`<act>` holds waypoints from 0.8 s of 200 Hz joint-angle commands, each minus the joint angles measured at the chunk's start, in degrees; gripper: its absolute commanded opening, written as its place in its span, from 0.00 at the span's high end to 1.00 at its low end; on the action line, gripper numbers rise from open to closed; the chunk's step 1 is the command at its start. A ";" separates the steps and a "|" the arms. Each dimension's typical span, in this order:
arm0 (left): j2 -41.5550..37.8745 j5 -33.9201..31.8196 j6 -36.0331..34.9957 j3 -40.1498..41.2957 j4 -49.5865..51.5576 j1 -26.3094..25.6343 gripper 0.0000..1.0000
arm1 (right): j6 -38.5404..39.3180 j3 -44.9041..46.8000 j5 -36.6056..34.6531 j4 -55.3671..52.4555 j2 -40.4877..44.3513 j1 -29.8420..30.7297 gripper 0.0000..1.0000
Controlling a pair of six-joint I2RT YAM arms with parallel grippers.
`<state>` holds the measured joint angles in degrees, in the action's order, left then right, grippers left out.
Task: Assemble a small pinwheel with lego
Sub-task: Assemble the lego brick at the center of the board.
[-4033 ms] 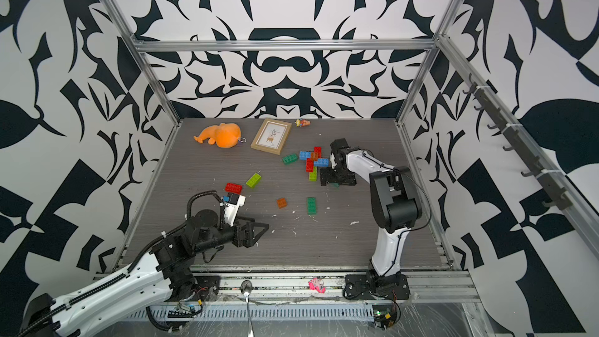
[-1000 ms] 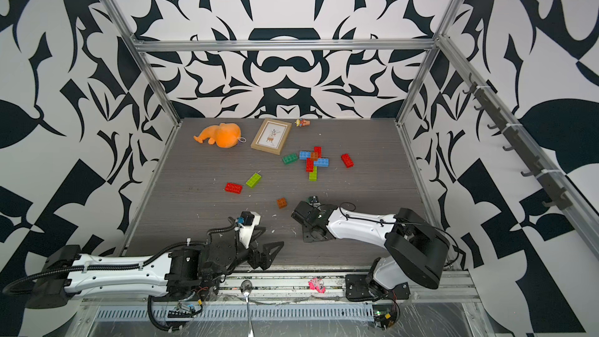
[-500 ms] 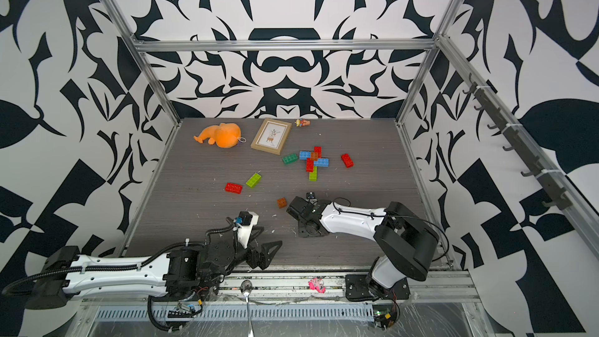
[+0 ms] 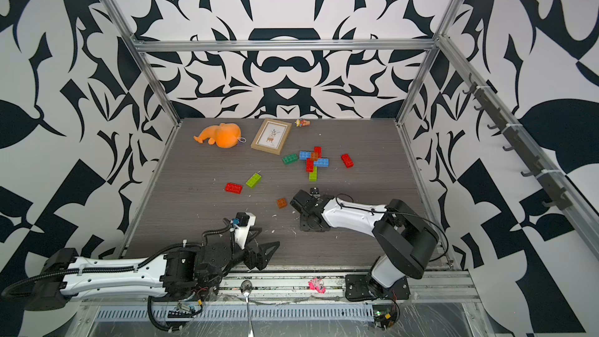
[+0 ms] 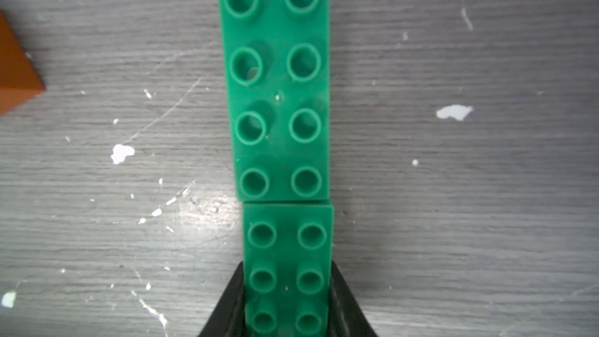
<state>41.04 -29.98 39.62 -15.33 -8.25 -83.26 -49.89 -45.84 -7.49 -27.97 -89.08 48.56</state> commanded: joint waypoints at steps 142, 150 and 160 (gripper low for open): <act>-0.76 -1.49 0.01 0.00 0.91 -0.13 0.00 | 2.29 -1.68 0.22 -0.96 -0.49 -0.79 0.34; -1.08 -0.90 -0.52 -0.19 1.12 -0.10 0.00 | 3.49 -2.15 0.54 -1.41 1.14 -0.74 0.31; -2.05 0.56 -2.01 -0.78 1.34 0.16 0.00 | 6.05 -3.53 0.74 -2.95 3.49 -0.98 0.29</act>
<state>40.80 -30.26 39.35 -15.33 -7.64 -83.26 -47.59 -47.20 -8.01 -27.16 -90.19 48.05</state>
